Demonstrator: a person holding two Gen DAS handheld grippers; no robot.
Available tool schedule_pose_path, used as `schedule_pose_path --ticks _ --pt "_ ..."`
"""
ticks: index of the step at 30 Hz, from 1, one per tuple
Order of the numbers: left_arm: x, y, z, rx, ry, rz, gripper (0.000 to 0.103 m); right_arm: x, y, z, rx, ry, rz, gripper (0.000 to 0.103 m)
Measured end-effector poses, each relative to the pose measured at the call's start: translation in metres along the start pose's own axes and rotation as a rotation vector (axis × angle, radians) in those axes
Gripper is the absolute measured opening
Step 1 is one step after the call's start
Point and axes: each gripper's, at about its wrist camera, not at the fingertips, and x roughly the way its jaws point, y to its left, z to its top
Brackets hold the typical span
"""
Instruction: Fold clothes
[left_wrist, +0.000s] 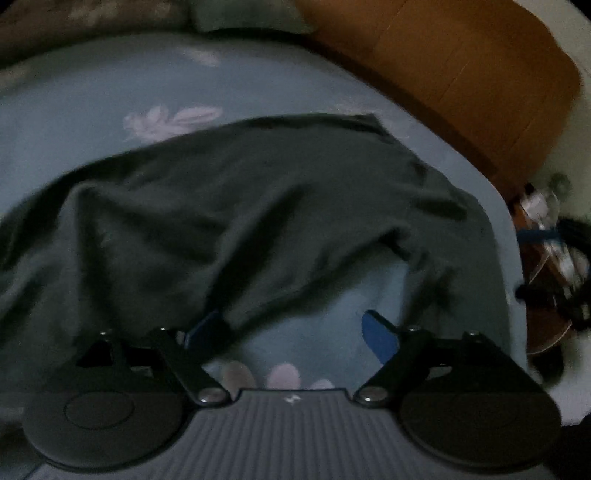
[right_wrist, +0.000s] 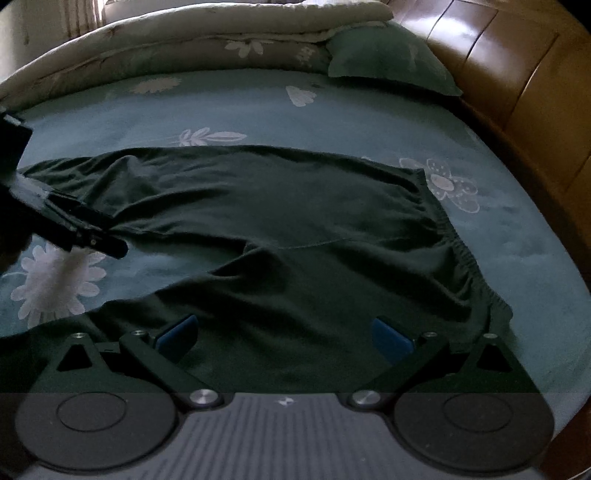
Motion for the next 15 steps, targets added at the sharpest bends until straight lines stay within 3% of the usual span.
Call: schedule_pose_path --ticks 3,8,12,15 --pt "-0.009 -0.011 0.011 0.037 -0.016 -0.053 0.085 0.000 -0.005 -0.002 0.018 0.015 -0.009 0.102" --pt "0.007 -0.024 0.044 0.056 -0.096 -0.054 0.086 -0.003 -0.009 -0.002 0.041 0.015 -0.028 0.102" --pt "0.041 -0.018 0.044 -0.024 -0.054 -0.039 0.086 -0.006 -0.011 -0.001 0.033 0.003 -0.038 0.102" --pt "0.039 -0.028 0.036 0.012 -0.018 -0.054 0.086 -0.011 -0.019 -0.006 0.061 -0.002 -0.046 0.102"
